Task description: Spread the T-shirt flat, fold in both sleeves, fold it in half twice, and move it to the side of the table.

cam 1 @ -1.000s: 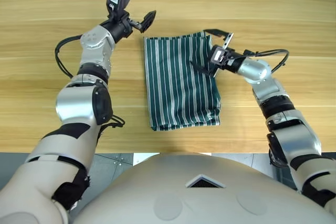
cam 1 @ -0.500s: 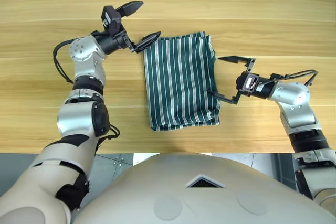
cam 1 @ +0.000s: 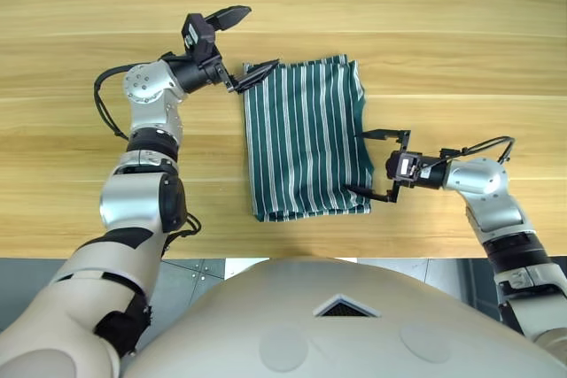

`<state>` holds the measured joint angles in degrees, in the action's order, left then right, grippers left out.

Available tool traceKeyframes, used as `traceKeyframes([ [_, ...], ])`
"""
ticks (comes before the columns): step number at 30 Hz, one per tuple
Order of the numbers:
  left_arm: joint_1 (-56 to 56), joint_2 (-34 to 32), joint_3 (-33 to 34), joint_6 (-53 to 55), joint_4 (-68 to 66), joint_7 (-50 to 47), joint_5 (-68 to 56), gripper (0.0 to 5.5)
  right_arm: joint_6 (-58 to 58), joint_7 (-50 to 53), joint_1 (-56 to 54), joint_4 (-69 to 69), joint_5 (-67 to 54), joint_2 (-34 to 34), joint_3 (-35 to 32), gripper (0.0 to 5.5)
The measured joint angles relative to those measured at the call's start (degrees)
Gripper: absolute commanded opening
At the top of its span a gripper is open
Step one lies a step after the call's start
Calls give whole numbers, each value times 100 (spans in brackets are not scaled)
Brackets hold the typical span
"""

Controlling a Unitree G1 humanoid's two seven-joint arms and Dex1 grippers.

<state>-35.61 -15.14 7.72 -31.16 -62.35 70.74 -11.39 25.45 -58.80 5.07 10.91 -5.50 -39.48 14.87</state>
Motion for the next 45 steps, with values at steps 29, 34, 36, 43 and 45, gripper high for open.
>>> traceKeyframes([
  [29,79,4,-181,-41,-30,-44,2,538,-102,-283,241,-3,-240,223,83,540],
  [34,78,3,-192,-41,-30,-42,1,538,194,-381,-112,713,-396,318,86,540],
  [36,78,3,-201,-41,-30,-41,1,538,273,-440,-187,871,-439,363,93,540],
  [43,78,1,-219,-41,-30,-38,0,538,240,-499,-274,807,-408,651,378,540],
  [45,78,1,-223,-41,-29,-28,0,538,222,-493,-239,702,-393,704,461,540],
])
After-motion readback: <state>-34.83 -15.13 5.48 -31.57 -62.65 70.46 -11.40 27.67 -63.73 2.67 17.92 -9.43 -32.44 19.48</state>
